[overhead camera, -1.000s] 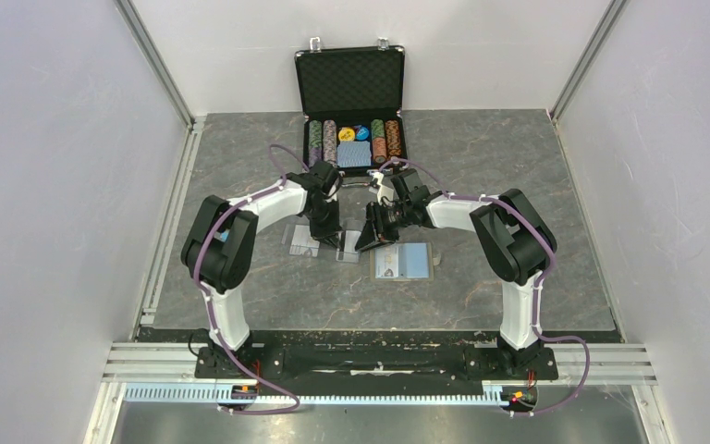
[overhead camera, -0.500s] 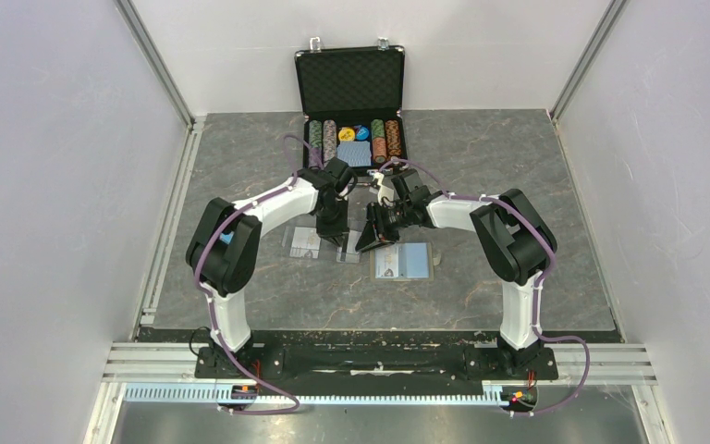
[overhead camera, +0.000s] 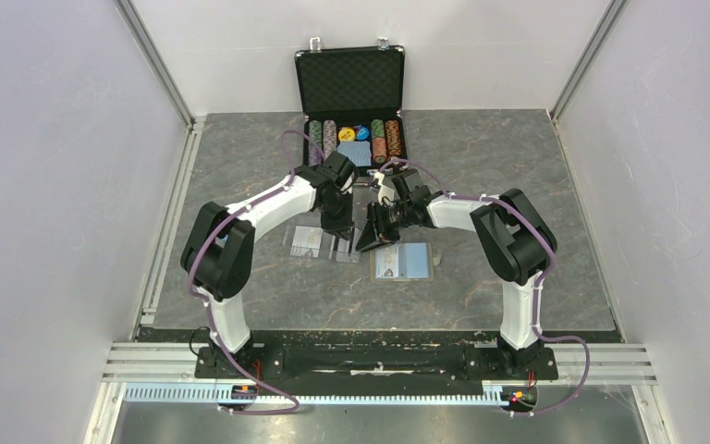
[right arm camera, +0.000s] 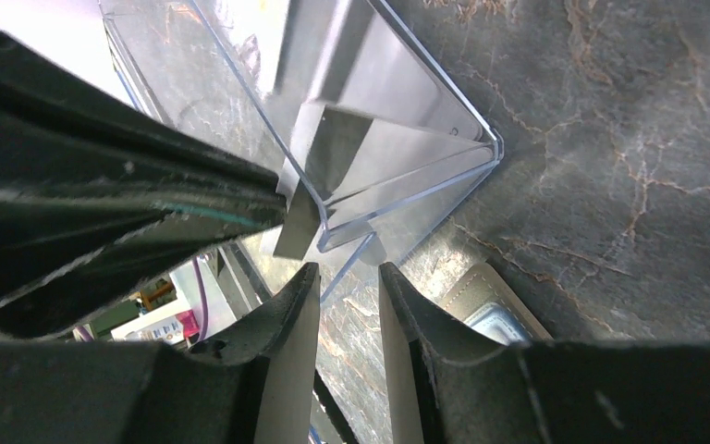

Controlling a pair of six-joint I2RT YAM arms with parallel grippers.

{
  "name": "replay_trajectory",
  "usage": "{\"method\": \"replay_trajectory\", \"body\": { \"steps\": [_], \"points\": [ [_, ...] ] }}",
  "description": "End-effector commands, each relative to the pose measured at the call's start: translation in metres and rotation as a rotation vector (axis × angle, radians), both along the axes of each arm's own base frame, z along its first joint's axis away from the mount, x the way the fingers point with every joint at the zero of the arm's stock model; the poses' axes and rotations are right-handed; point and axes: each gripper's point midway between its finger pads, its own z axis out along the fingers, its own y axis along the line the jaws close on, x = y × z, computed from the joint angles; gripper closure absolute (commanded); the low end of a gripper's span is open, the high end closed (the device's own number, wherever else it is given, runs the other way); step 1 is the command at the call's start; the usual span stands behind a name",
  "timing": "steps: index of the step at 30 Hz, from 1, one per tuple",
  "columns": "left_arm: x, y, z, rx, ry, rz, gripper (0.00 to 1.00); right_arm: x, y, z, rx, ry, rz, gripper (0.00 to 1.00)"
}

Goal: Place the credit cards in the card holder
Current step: Pick up the credit card from the storage box.

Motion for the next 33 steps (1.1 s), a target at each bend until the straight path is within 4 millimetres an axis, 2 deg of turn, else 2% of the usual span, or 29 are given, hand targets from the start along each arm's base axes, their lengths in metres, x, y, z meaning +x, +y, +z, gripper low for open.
{"method": "replay_trajectory", "body": {
  "steps": [1,5,11,18,20,22,24,28,33],
  "points": [
    [0.013,-0.032,0.032,-0.15,-0.084,-0.014,0.87,0.0,0.002,-0.002,0.006,-0.021,0.01,0.68],
    [0.009,-0.031,0.018,-0.139,-0.042,-0.016,0.86,-0.001,0.001,-0.002,0.005,-0.021,0.012,0.68],
    [0.001,-0.017,-0.007,-0.054,0.01,-0.009,0.86,-0.001,0.001,-0.002,0.004,-0.022,0.011,0.68],
    [-0.005,-0.017,-0.018,-0.051,0.045,-0.019,0.87,0.0,0.001,-0.001,0.007,-0.026,0.012,0.68],
    [-0.006,-0.02,-0.018,-0.065,0.049,-0.023,0.91,0.0,0.001,0.0,0.009,-0.03,0.013,0.67],
    [-0.005,-0.021,-0.015,-0.074,0.043,-0.022,0.97,0.0,0.0,0.0,0.009,-0.031,0.012,0.65],
    [-0.003,-0.02,-0.008,-0.077,0.023,-0.017,0.98,0.001,-0.001,0.002,0.011,-0.038,0.01,0.61],
    [0.002,-0.019,0.015,-0.107,-0.038,-0.006,0.98,0.009,-0.006,0.012,0.018,-0.084,-0.01,0.44],
    [0.007,-0.015,0.051,-0.19,-0.132,0.034,0.98,0.023,-0.016,0.051,0.106,-0.191,-0.079,0.23]
  ]
}}
